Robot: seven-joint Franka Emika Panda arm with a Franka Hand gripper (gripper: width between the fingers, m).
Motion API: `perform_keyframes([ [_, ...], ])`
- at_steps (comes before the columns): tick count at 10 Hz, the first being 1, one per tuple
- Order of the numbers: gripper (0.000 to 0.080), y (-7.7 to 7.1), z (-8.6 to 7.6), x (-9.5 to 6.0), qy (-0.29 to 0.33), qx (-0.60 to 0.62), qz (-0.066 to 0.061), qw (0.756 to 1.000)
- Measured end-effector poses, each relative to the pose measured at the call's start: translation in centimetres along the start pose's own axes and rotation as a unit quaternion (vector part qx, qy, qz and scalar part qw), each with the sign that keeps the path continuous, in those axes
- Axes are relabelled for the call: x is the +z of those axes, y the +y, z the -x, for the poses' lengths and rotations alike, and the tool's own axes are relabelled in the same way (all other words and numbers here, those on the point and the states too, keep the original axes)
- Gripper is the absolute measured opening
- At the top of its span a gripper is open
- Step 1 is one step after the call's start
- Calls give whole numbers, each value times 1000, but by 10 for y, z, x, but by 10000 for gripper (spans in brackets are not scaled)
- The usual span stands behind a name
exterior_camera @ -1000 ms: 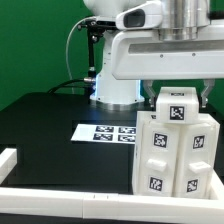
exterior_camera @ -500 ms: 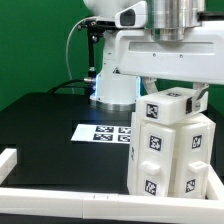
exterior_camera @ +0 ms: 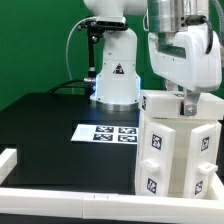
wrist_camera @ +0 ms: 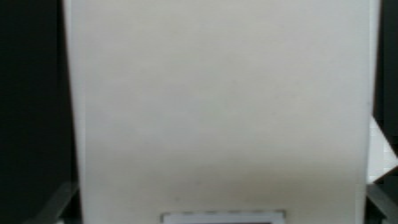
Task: Assemble cabinet
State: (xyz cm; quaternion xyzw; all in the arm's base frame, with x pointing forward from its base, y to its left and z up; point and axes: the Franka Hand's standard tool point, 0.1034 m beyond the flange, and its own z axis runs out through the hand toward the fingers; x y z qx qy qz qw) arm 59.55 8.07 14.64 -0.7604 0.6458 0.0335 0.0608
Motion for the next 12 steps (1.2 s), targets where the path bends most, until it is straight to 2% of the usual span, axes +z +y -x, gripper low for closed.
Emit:
perform_keyframes([
  [1,542,0,0,1,0,-11,1,1000],
  [2,720,0,0,-1,-1,-49,2,999],
  [3,720,-3,0,-12,-11,-121,-1,993],
  [4,785,-5,2,-22,-14,-194,-6,981],
  [6,795,-4,9,-27,-16,-274,-10,962],
  [9,797,-4,6,-27,-12,-376,-8,927],
  [10,797,-4,7,-35,6,-477,3,879],
  [12,797,-6,9,-50,26,-615,11,788],
])
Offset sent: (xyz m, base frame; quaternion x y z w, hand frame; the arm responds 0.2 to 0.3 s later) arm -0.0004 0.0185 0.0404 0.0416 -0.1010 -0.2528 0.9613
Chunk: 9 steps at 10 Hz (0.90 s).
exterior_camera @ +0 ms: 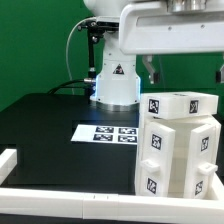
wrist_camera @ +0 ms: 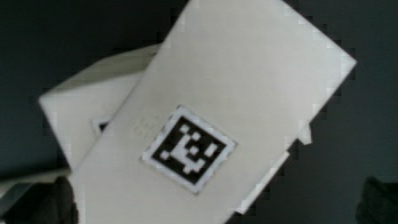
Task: Assemble cabinet
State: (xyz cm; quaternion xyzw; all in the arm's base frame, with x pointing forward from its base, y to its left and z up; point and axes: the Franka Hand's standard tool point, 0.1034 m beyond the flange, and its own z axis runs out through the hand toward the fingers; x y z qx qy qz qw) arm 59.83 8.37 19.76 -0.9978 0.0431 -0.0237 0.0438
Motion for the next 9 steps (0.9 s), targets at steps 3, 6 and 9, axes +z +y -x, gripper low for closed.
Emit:
perform_keyframes([
  [3,797,2,2,3,5,-109,5,994],
  [6,797,-11,8,11,-16,-347,20,938],
  [9,797,-6,6,9,-21,-450,21,893],
])
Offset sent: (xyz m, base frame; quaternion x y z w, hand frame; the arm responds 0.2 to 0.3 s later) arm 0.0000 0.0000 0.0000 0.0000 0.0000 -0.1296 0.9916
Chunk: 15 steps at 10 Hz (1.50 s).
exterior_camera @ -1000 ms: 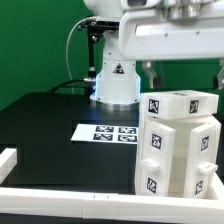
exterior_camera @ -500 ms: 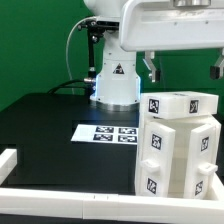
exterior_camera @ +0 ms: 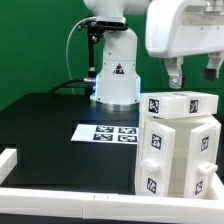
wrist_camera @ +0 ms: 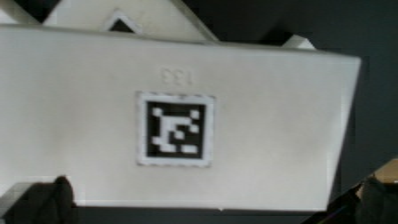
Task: Assemble cabinet
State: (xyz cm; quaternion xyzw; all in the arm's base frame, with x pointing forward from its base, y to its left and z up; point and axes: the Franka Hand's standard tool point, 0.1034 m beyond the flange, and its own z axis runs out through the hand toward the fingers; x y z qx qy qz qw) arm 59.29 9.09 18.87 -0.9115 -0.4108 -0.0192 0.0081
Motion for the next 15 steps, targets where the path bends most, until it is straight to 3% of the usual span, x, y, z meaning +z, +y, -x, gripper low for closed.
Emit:
perform_keyframes([
  [2,797,2,2,1,-1,-78,0,997],
  [4,797,9,9,10,-24,-256,4,967],
  [5,797,5,5,15,-38,-323,7,946],
  [8,797,12,12,14,-45,-379,7,924],
  [10,797,14,14,19,-60,-494,5,867],
  [11,797,12,13,23,-64,-514,3,856],
  [13,797,7,16,27,-68,-498,-8,864],
  [15,786,9,17,27,-69,-477,-6,876],
])
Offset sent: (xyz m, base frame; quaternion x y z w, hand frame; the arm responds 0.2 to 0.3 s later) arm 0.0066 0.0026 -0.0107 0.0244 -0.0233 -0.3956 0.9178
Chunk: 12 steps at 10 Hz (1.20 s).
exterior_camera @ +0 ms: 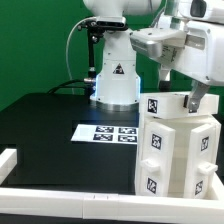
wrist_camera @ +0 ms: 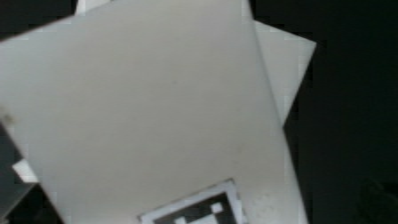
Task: Assemble cabinet
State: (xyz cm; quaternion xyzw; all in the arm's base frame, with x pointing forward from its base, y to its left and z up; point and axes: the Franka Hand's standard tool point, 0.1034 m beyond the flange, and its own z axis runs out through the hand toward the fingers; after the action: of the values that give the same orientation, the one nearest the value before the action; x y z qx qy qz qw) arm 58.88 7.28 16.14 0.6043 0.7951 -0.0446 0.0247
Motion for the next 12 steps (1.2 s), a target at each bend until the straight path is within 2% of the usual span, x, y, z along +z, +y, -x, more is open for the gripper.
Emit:
perform_keyframes([
  [1,573,0,1,0,0,13,0,1000],
  [4,551,0,3,0,2,134,3,991],
  [5,551,-1,9,1,6,197,16,980],
  [6,551,-4,10,1,8,271,22,962],
  [7,551,-5,10,1,9,345,18,938],
  [8,551,-6,13,1,6,415,9,910],
  [9,551,-4,16,1,2,476,-5,880],
  [10,551,2,17,-1,-13,542,-29,840],
  [12,552,18,16,-7,-38,645,-69,760],
])
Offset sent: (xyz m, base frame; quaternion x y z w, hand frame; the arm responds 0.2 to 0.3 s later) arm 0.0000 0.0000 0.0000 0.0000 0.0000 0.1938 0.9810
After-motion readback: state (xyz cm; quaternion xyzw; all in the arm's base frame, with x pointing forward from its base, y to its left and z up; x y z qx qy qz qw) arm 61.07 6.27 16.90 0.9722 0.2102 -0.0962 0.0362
